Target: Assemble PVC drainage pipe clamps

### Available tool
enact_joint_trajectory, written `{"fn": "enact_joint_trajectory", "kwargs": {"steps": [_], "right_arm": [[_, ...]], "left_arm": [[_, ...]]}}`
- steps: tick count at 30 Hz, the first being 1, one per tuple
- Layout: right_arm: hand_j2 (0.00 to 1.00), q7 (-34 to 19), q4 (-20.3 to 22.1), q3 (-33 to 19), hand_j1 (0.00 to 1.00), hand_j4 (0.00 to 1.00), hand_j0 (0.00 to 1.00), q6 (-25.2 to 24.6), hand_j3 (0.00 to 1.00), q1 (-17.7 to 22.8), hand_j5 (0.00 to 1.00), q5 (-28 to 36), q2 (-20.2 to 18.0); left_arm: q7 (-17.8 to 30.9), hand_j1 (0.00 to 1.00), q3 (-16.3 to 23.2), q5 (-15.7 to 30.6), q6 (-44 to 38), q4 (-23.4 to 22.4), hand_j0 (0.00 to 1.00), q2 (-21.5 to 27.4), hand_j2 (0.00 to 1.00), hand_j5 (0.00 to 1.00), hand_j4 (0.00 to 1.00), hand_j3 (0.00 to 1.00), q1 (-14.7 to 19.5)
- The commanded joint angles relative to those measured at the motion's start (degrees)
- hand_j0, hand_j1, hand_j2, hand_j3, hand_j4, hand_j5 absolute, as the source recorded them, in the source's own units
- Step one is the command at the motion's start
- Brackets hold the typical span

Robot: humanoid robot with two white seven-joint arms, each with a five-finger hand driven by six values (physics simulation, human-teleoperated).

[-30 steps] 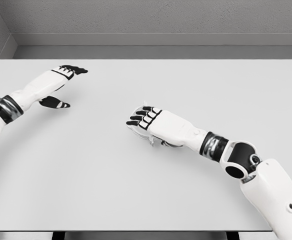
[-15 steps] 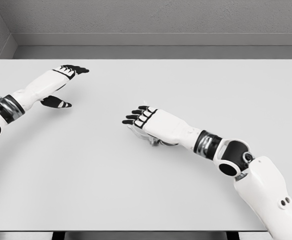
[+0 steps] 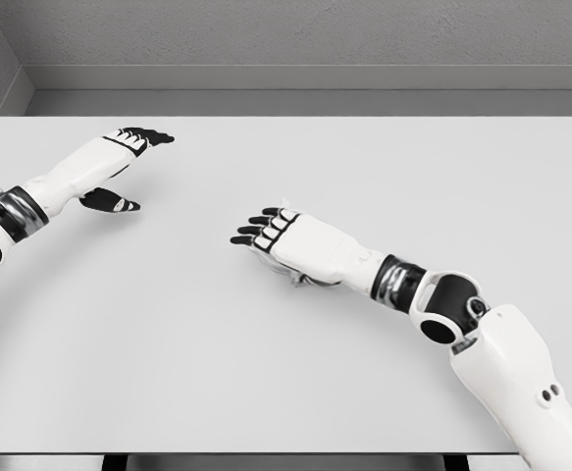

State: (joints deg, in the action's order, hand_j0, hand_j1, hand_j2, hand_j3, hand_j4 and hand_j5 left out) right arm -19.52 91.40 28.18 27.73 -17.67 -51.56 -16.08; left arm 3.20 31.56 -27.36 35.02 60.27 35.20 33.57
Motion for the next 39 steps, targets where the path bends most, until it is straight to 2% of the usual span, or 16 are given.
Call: {"fn": "enact_joint_trajectory", "kwargs": {"steps": [1, 19, 22, 24, 27, 29, 31, 33, 36, 39], "right_arm": [[1.00, 0.01, 0.01, 0.12, 1.00, 1.00, 1.00, -0.22, 1.00, 0.00, 1.00, 0.32, 0.18], [1.00, 0.09, 0.27, 0.47, 1.00, 1.00, 1.00, -0.83, 1.00, -0.44, 1.00, -0.21, 0.53], [1.00, 0.09, 0.71, 0.04, 1.00, 1.00, 1.00, -0.74, 1.00, -0.26, 1.00, 0.14, -0.61], [1.00, 0.09, 3.87, -0.75, 1.00, 1.00, 1.00, -0.74, 1.00, 0.53, 1.00, 0.49, -3.69], [1.00, 0.00, 9.14, -11.47, 1.00, 1.00, 1.00, 0.05, 1.00, 4.57, 1.00, 1.72, -7.99], [1.00, 0.00, 9.67, -21.05, 1.00, 1.00, 1.00, 1.71, 1.00, 5.80, 1.00, 7.17, -11.60], [1.00, 0.00, 9.67, -27.29, 1.00, 1.00, 1.00, 2.59, 1.00, 6.15, 1.00, 13.41, -16.08], [1.00, 0.00, 9.50, -30.28, 1.00, 1.00, 1.00, 4.00, 1.00, 7.56, 1.00, 15.61, -18.37], [1.00, 0.00, 9.24, -34.86, 1.00, 1.00, 1.00, 6.46, 1.00, 10.72, 1.00, 15.61, -18.37], [1.00, 0.00, 9.15, -35.39, 1.00, 1.00, 1.00, 6.46, 1.00, 11.16, 1.00, 15.52, -18.81]], "left_arm": [[-0.03, 1.00, -0.10, 0.38, -0.02, 0.02, 1.00, 0.04, 1.00, 1.00, 1.00, 1.00, 0.00], [-0.03, 1.00, -0.10, 0.38, -0.02, 0.11, 1.00, 0.04, 1.00, 1.00, 1.00, 1.00, 0.00], [-0.03, 1.00, -0.10, 0.38, -0.02, 0.02, 1.00, 0.04, 1.00, 1.00, 1.00, 1.00, 0.00], [-0.03, 1.00, -0.01, 0.38, -0.02, 0.02, 1.00, 0.04, 1.00, 1.00, 1.00, 1.00, 0.00], [-0.03, 1.00, -0.01, 0.38, -0.02, 0.11, 1.00, 0.04, 1.00, 1.00, 1.00, 1.00, 0.00], [-0.03, 1.00, -0.01, 0.37, -0.02, 0.11, 1.00, 0.04, 1.00, 1.00, 1.00, 1.00, 0.00], [-0.03, 1.00, -0.01, 0.38, -0.02, 0.11, 1.00, 0.04, 1.00, 1.00, 1.00, 1.00, 0.00], [-0.03, 1.00, -0.01, 0.29, -0.02, 0.11, 1.00, 0.04, 1.00, 1.00, 1.00, 1.00, 0.09], [-0.03, 1.00, -0.01, 0.29, -0.02, 0.11, 1.00, 0.04, 1.00, 1.00, 1.00, 1.00, 0.09], [-0.03, 1.00, 0.08, 0.29, -0.02, 0.11, 1.00, -0.05, 1.00, 1.00, 1.00, 1.00, 0.09]]}}
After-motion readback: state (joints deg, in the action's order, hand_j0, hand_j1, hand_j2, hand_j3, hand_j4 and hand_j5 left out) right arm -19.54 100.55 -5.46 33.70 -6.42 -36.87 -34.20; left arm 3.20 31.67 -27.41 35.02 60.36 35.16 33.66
